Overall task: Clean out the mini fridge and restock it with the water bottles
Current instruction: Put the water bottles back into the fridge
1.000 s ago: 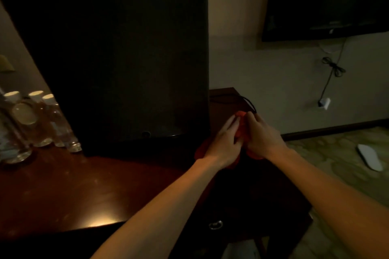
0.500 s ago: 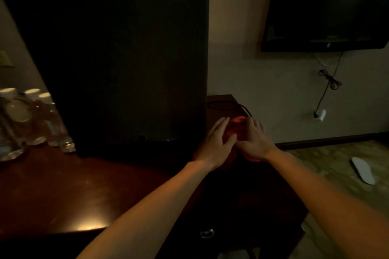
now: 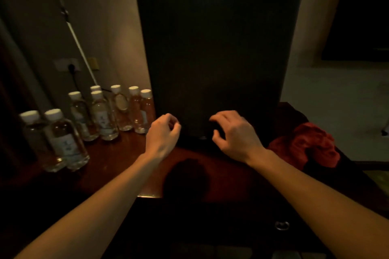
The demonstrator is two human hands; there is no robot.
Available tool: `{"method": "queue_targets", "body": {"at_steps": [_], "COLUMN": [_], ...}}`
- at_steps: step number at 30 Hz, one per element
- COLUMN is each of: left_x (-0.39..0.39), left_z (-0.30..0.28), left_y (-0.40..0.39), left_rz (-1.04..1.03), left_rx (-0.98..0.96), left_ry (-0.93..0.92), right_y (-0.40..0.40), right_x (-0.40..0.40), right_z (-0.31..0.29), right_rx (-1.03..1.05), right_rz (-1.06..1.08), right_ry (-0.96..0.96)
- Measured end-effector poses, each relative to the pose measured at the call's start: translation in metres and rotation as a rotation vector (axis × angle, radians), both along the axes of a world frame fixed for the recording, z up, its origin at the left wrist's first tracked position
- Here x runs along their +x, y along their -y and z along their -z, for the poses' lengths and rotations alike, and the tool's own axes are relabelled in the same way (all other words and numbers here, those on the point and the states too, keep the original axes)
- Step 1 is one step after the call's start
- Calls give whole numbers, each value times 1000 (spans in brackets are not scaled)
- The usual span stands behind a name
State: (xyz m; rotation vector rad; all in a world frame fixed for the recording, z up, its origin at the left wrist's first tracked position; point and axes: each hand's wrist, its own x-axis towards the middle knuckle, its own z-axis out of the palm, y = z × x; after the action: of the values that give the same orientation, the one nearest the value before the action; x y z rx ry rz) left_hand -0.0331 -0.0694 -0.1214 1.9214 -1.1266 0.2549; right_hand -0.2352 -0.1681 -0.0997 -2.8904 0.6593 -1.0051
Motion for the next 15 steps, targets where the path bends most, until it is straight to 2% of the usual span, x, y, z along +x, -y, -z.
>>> {"method": "queue_targets", "body": {"at_steps": [4, 9, 11, 15], "left_x": [43, 73, 81, 94], "left_z": [-11, -49, -67, -90], "left_y": [-14, -8, -4, 9], "left_rz": [-45, -16, 29, 194], "left_rx": [-54, -234, -251, -145], "left_ry": [-43, -40, -55, -309], "right_y": [-26, -27, -25, -26], "right_x": [59, 99, 109, 128], "right_z": [-20, -48, -57, -69], "right_rx": [-70, -118, -138, -172], "right_rz": [-71, -48, -42, -59], "right_ry": [-38, -38, -36, -58]}}
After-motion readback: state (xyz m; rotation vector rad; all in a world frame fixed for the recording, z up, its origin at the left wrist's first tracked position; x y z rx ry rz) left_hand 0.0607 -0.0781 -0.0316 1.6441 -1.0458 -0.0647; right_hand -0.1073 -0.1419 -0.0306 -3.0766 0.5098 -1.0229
